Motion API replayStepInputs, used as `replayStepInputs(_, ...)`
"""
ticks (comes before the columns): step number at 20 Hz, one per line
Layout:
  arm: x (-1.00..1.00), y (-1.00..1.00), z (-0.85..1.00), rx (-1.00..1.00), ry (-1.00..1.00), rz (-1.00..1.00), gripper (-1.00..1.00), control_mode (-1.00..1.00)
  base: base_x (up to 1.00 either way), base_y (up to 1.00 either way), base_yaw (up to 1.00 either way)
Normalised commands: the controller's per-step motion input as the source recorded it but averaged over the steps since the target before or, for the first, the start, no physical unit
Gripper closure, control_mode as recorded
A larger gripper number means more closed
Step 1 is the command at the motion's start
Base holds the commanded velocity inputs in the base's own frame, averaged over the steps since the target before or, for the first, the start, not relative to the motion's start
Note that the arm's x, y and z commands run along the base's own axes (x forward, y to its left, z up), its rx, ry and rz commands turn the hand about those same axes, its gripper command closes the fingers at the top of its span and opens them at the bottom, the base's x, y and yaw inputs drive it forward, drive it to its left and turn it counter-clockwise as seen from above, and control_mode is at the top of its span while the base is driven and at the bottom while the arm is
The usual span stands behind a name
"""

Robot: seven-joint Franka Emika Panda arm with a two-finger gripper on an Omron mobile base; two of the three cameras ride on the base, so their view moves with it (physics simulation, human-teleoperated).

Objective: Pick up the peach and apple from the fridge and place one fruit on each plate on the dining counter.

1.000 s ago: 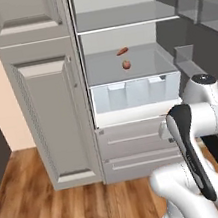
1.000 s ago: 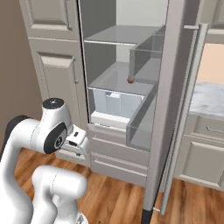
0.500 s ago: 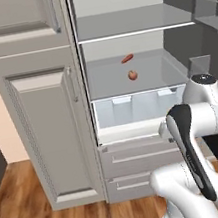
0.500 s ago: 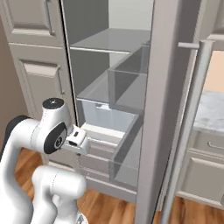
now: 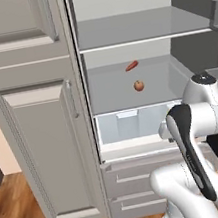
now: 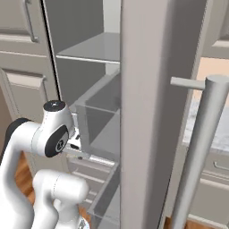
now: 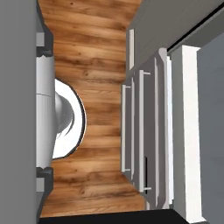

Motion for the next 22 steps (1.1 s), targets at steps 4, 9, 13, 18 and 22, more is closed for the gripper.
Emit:
replayStepInputs(4, 0.0, 0.0, 0.0, 0.0, 0.0, 0.0, -1.0, 1.0, 0.42, 0.0, -0.05)
replayStepInputs(9, 0.0, 0.0, 0.0, 0.0, 0.0, 0.0, -1.0, 1.0, 0.36, 0.0, -0.08)
replayStepInputs(13, 0.0, 0.0, 0.0, 0.0, 0.0, 0.0, -1.0, 1.0, 0.42, 0.0, -0.06)
replayStepInputs(18, 0.0, 0.0, 0.0, 0.0, 0.0, 0.0, -1.0, 1.0, 0.46, 0.0, -0.07)
replayStepInputs(22, 0.0, 0.0, 0.0, 0.0, 0.0, 0.0, -1.0, 1.0, 0.38, 0.0, -0.07)
